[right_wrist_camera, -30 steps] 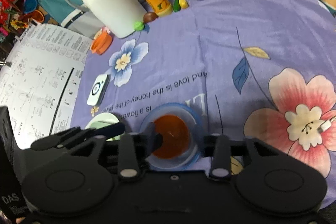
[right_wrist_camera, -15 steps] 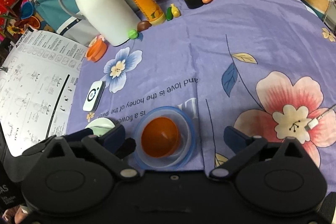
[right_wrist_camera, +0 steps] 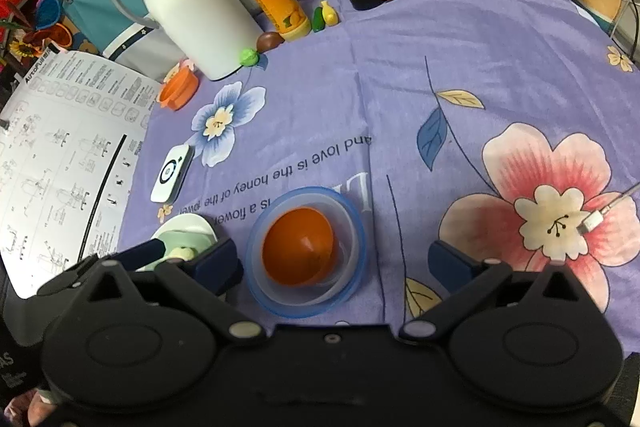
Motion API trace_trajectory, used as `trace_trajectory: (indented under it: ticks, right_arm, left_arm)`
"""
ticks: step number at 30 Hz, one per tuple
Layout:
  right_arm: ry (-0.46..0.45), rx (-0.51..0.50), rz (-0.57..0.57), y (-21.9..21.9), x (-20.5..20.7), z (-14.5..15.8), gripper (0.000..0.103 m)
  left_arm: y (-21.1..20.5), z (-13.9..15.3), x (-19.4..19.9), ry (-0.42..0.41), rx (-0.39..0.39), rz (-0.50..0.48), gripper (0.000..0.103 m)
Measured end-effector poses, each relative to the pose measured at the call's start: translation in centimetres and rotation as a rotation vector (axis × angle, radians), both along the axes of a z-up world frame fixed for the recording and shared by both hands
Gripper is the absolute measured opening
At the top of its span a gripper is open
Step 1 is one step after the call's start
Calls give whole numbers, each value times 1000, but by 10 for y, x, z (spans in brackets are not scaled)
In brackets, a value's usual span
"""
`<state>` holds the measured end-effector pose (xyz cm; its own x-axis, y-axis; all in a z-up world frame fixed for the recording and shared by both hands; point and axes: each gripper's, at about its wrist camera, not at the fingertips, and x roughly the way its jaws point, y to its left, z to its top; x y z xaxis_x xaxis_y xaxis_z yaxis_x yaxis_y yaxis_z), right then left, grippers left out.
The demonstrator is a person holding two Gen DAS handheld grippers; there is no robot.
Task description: Organize plates and bowls
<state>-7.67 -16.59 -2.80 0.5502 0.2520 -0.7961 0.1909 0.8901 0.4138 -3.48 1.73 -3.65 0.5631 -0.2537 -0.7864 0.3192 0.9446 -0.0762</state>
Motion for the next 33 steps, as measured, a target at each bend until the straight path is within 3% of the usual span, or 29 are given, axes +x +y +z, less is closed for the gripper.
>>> trace_trajectory:
  ticks: [9,16,18,21,25,28,31,33]
  right_arm:
    - [18,-2,-32,-5,5,-10,103]
    - [45,6,-53,-8,10,-21,91]
    - [60,17,-62,-10,12,-25,87]
    - [84,28,-71,-12,15,-30,71]
    - [95,56,-52,-9,19,-35,57]
    - [101,49,-35,-4,23,-38,53]
    - [103,42,-21,-1,26,-40,43]
    - [105,39,-14,1,29,-42,39]
  left_arm:
    - [-6,-12,6,15,5,-11,102]
    - [-8,-20,11,36,-6,-19,94]
    - [-9,-23,14,46,-11,-22,89]
    - [-13,-28,18,65,-16,-28,81]
    - [-17,-34,23,86,-23,-38,72]
    - [-20,-38,26,102,-27,-50,61]
    - [-22,-43,28,125,-36,-65,49]
    - [-23,-46,29,141,-43,-68,36]
